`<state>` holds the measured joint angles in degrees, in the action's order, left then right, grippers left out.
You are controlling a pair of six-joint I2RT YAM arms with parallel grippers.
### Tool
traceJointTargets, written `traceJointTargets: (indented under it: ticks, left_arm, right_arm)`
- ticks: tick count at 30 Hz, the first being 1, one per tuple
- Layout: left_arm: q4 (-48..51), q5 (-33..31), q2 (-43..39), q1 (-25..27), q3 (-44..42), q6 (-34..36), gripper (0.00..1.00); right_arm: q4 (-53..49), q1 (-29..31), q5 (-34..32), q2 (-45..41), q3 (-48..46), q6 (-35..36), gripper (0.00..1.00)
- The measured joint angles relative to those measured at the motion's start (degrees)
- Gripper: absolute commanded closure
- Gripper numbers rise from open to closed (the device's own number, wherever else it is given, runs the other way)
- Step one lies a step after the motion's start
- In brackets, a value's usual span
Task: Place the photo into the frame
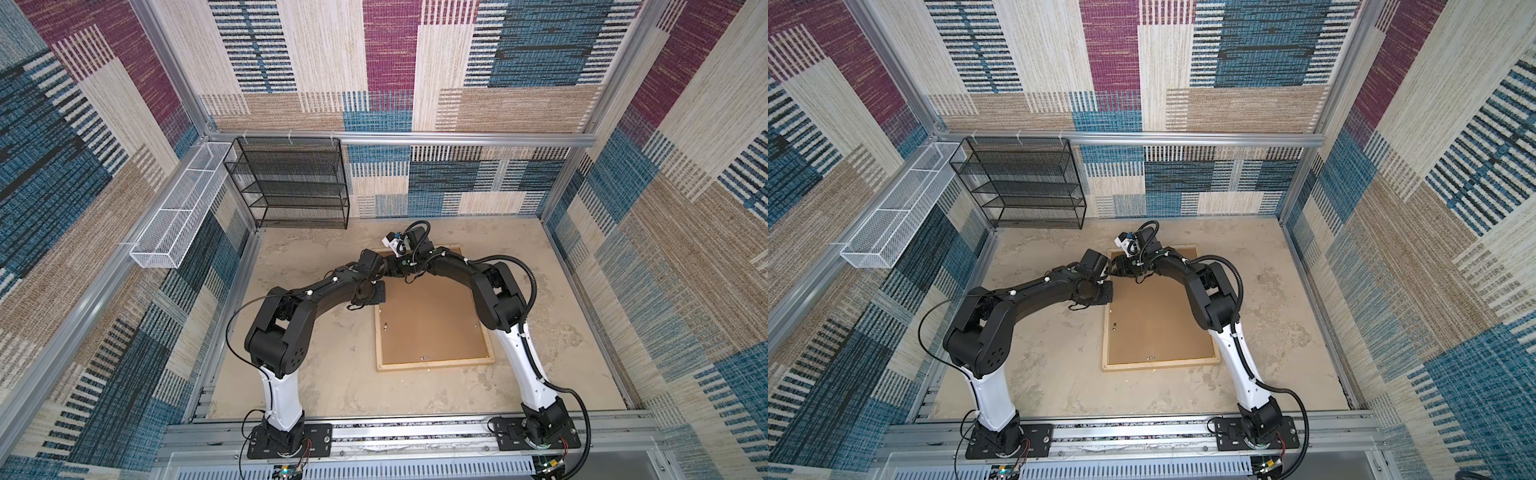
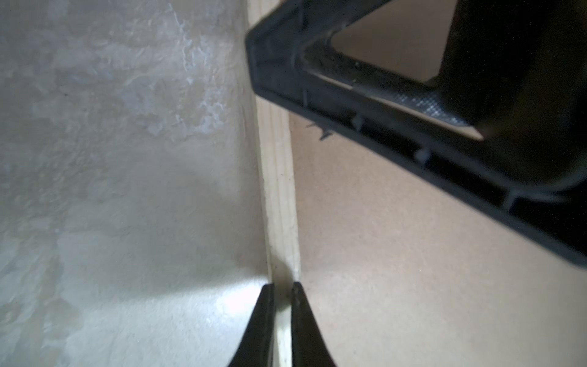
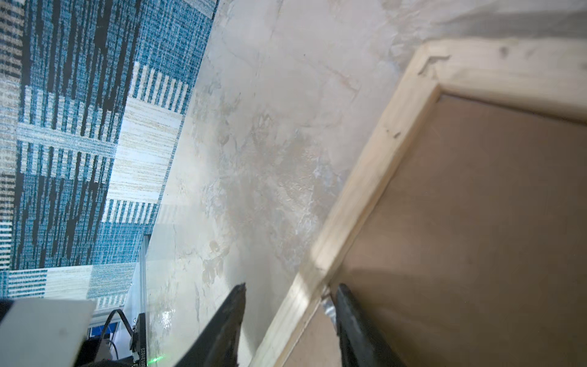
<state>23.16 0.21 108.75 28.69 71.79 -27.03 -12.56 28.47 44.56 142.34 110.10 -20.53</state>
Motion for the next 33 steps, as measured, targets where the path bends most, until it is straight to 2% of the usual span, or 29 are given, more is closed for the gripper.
traceJointTargets:
  ticks: [10, 16, 20, 24, 33]
  left_arm:
    - [0.3, 0.0, 0.7, 0.0, 0.9, 0.6, 0.82]
    - [1.2, -1.6, -1.9, 0.1, -1.1, 0.6, 0.78]
    - [2.5, -2.9, -6.5, 0.7, -3.4, 0.6, 0.78]
    - [4.6, -3.1, -11.3, 4.1, -8.3, 0.1, 0.77]
    - [6.9, -3.0, -20.4, 11.3, -19.4, -6.3, 0.75]
  right_arm:
    - [-4.5, -0.1, 1.6, 2.2, 4.2, 5.3, 0.51]
    - [-3.6, -0.9, 0.1, -2.2, -1.0, 5.8, 0.50]
    - [-3.4, -1.2, -0.9, -5.8, -3.8, 5.8, 0.49]
    - [-0.9, -1.0, -1.7, -11.5, -12.2, 5.8, 0.49]
    - [5.5, 0.5, -3.5, -28.2, -40.2, 1.6, 0.49]
